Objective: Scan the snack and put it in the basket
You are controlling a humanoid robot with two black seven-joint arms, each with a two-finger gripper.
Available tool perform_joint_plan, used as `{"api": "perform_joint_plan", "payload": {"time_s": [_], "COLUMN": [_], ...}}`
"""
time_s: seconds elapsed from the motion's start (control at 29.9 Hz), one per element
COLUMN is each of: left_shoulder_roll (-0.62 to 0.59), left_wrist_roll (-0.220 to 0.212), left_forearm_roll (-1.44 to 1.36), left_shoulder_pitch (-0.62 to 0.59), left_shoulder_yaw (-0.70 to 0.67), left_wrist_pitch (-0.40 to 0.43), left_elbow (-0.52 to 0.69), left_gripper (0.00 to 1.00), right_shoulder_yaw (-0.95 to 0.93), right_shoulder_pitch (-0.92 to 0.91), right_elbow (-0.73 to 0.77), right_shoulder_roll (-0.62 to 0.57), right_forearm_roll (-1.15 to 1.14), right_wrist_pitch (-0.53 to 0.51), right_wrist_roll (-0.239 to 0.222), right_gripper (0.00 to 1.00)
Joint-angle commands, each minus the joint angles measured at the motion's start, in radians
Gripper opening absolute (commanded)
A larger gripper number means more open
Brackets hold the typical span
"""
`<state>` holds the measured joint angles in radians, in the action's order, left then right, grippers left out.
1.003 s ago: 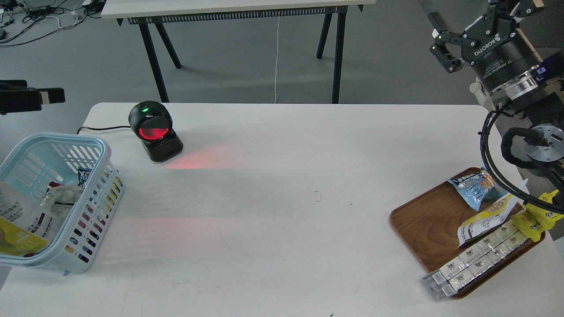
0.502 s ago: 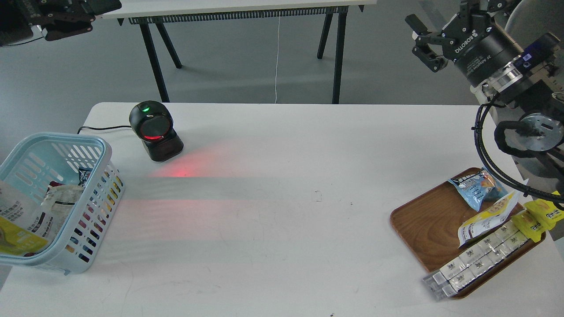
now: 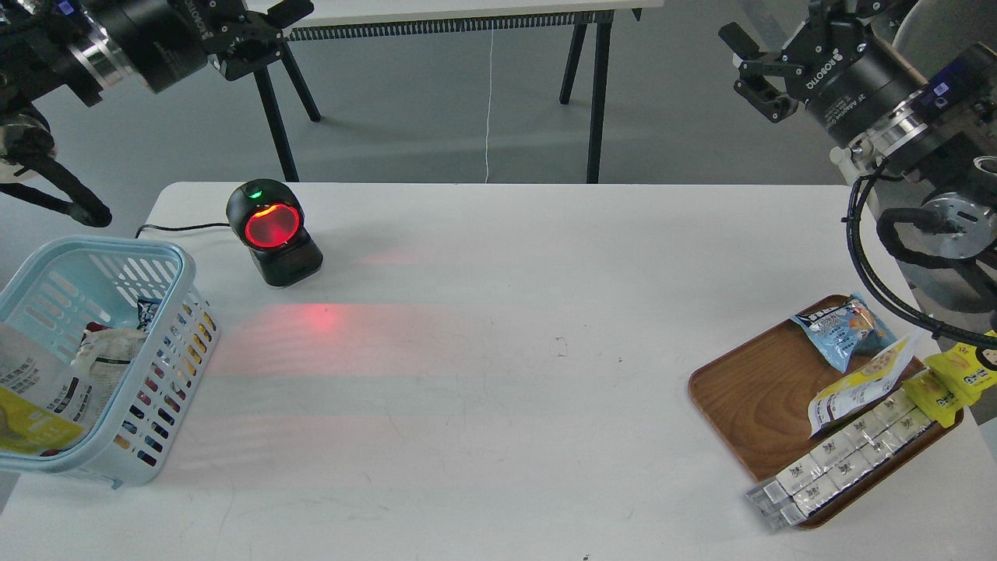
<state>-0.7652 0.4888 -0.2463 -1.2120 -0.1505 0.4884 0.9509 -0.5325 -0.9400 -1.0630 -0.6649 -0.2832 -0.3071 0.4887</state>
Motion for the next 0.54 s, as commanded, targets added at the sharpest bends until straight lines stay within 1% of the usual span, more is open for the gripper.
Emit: {"api": "perform_joint_plan", "payload": {"time_s": [0.0,0.13,0.5], "left_shoulder_roll": [0.038,0.030,0.020], "left_wrist_roll": [0.000,0.000,0.000], "left_forearm_roll": [-0.005,-0.011,-0.014], "left_shoulder_pitch": [0.071,0.075,0.135], "left_shoulder_yaw": [-0.148,-0.147,-0.150], "left_wrist_pitch": [0.000,0.000,0.000], "left_elbow": [-0.040,-0.032,-0.027], "left_gripper": [1.00,1.00,1.00], "right_shoulder_yaw": [0.000,-0.003,-0.017], "right_shoulder_pitch": [0.001,-0.002,0.007], "right_elbow": [-0.002,-0.003,-0.005], "right_shoulder_roll": [0.005,0.011,0.018], "right_forearm_roll": [-0.001,0.002,0.009], "right_wrist_pitch": [0.069,0.077,0.079], "right_wrist_roll": [0.000,0.000,0.000], "right_gripper": [0.99,0.99,0.99]}}
